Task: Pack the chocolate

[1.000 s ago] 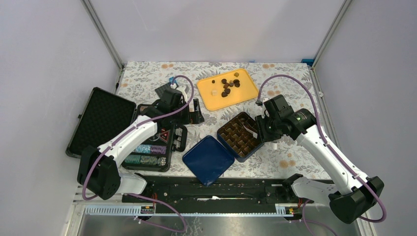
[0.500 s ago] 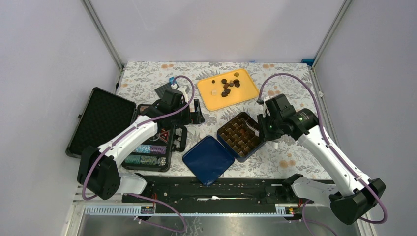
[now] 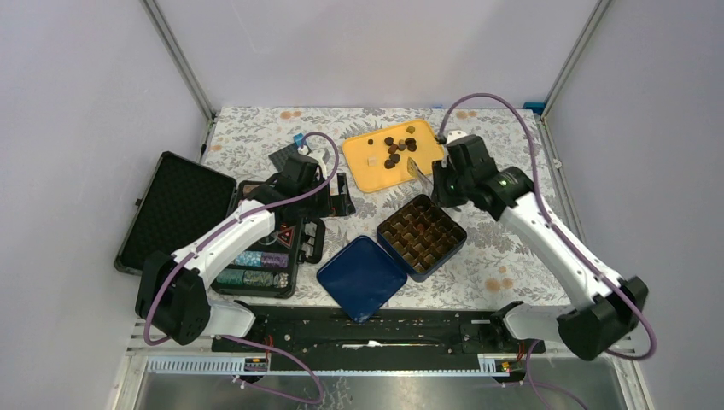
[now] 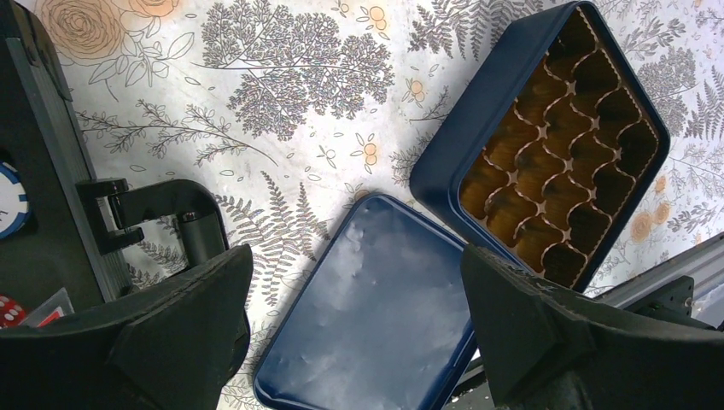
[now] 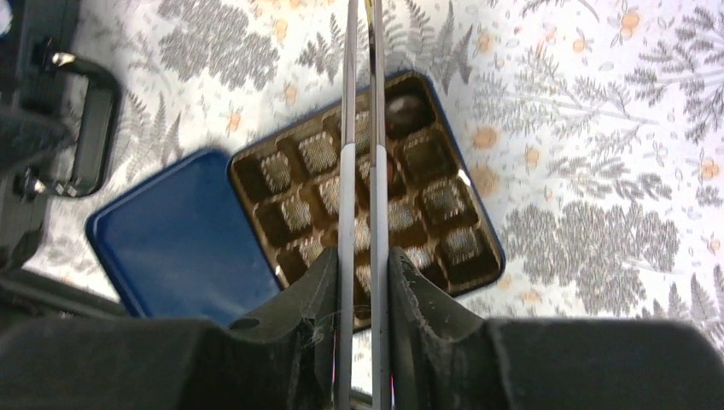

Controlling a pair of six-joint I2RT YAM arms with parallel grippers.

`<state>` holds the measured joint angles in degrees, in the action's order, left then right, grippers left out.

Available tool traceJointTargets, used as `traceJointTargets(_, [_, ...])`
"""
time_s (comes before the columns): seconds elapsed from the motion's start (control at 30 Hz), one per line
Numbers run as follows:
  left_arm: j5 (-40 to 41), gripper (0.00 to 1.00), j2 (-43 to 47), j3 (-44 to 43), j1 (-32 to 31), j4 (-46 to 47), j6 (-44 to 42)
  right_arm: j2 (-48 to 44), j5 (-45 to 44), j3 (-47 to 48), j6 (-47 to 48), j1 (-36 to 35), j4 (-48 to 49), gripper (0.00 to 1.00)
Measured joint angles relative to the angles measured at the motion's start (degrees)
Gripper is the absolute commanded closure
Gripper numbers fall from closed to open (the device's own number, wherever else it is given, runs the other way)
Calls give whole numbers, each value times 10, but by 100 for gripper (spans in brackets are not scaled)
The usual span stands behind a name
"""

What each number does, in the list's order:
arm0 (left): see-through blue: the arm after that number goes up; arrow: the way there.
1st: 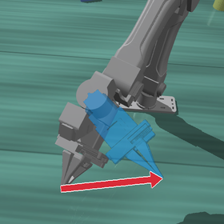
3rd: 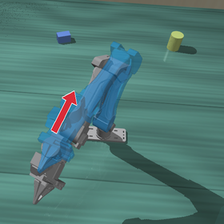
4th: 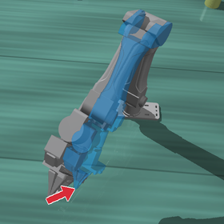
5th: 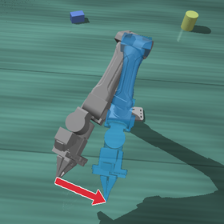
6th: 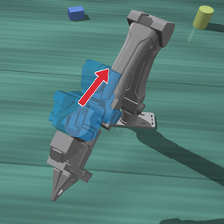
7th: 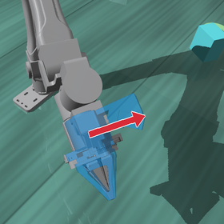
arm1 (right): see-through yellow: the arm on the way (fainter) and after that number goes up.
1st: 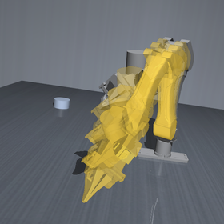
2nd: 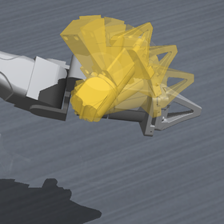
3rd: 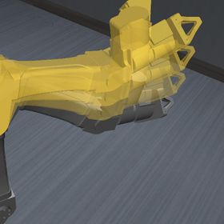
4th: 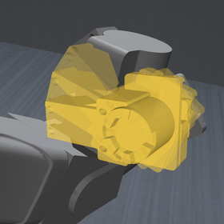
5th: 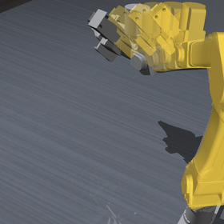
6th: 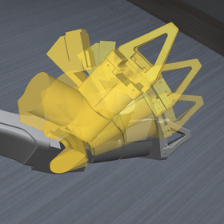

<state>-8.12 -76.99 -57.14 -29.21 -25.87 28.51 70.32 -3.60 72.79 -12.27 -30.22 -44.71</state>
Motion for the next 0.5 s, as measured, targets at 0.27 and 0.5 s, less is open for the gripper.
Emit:
traceJointTargets(0.27, [10, 1, 0, 0, 0, -8, -7, 149, -49, 28, 3, 1, 100, 74])
traceJointTargets(0.5, [16, 1, 1, -1, 0, -16, -17, 231, -63, 49, 15, 26, 134, 59])
